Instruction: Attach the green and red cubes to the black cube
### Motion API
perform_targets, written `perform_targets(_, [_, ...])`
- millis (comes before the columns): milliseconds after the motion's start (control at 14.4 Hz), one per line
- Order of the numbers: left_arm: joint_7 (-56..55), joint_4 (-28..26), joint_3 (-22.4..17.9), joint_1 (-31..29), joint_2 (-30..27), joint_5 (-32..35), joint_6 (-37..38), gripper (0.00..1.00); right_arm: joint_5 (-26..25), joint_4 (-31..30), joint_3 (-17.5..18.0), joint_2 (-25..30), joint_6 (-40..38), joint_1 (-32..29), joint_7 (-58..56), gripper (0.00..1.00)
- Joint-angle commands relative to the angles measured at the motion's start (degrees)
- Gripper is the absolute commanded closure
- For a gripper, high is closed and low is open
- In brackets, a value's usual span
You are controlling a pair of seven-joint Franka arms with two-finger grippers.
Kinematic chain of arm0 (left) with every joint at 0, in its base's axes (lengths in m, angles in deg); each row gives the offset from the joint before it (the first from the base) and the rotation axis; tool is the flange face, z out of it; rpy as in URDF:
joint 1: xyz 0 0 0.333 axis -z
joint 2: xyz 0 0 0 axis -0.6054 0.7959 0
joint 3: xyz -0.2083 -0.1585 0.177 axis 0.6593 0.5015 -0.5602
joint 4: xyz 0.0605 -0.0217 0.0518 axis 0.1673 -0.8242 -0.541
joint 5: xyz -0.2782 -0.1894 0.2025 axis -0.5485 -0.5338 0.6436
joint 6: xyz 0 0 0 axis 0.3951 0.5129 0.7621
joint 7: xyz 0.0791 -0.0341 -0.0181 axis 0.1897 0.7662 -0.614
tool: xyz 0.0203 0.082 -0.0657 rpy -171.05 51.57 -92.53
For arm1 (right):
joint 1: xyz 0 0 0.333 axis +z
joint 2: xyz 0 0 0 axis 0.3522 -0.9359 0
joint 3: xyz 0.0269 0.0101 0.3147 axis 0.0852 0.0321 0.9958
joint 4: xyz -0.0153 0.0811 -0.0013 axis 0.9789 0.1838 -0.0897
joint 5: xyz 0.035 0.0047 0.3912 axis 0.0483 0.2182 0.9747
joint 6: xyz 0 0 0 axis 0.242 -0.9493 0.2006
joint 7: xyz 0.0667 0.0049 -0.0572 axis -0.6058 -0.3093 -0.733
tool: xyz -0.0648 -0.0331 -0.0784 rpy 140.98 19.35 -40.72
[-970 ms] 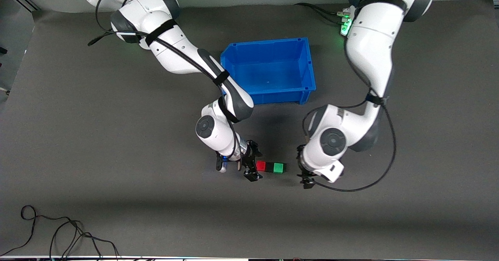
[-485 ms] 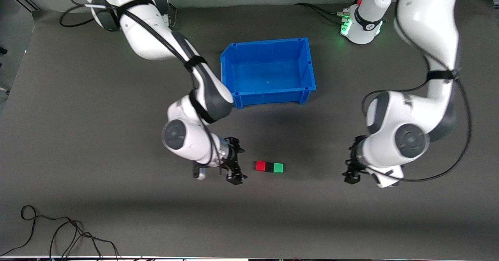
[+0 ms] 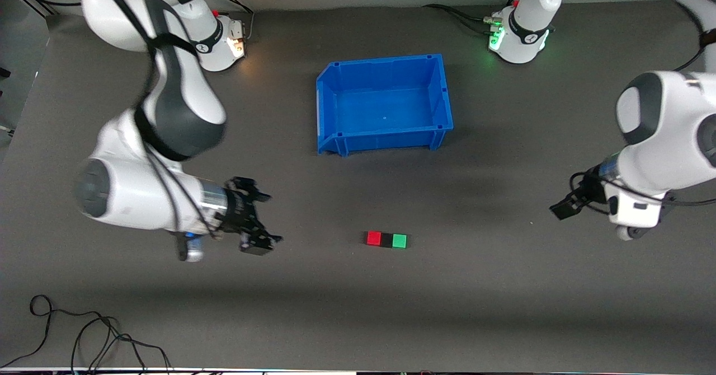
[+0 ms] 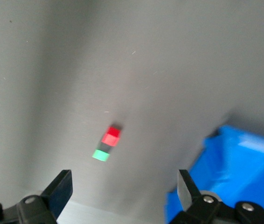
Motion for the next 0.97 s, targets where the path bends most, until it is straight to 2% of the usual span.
perform_targets(0, [14.29, -3.30, 0.47, -4.34, -5.20, -0.13, 4.85, 0.00, -3.64, -1.96, 0.42, 6.67, -9.49, -4.25, -13.45, 0.00])
perform_targets(139, [23.87, -4.09, 0.47, -6.28, -8.10, 0.05, 6.96, 0.00, -9.25, -1.96, 0.42, 9.75, -15.82, -6.97, -24.34, 0.00])
perform_targets(346, [25.67, -3.40, 0.47, -6.28, -10.66, 0.49, 7.05, 0.00, -15.94, -2.13, 0.42, 12.04, -21.72, -9.96, -38.77, 0.00])
perform_targets(554, [25.67, -1.12, 0.47, -6.37, -11.37, 2.06, 9.08, 0.00, -22.36, -2.13, 0.34, 12.66, -22.97, -11.47, -55.54, 0.00])
perform_targets(693, [25.58, -1.02, 1.00, -5.59, -12.33, 6.53, 9.52, 0.00, -24.22, -2.13, -0.36, 13.28, -23.06, -11.91, -62.25, 0.00])
perform_targets(900, [24.79, -0.67, 1.09, -4.44, -13.13, 7.43, 10.66, 0.00, -24.22, -5.63, -2.04, 14.94, -22.45, -11.99, -66.92, 0.00])
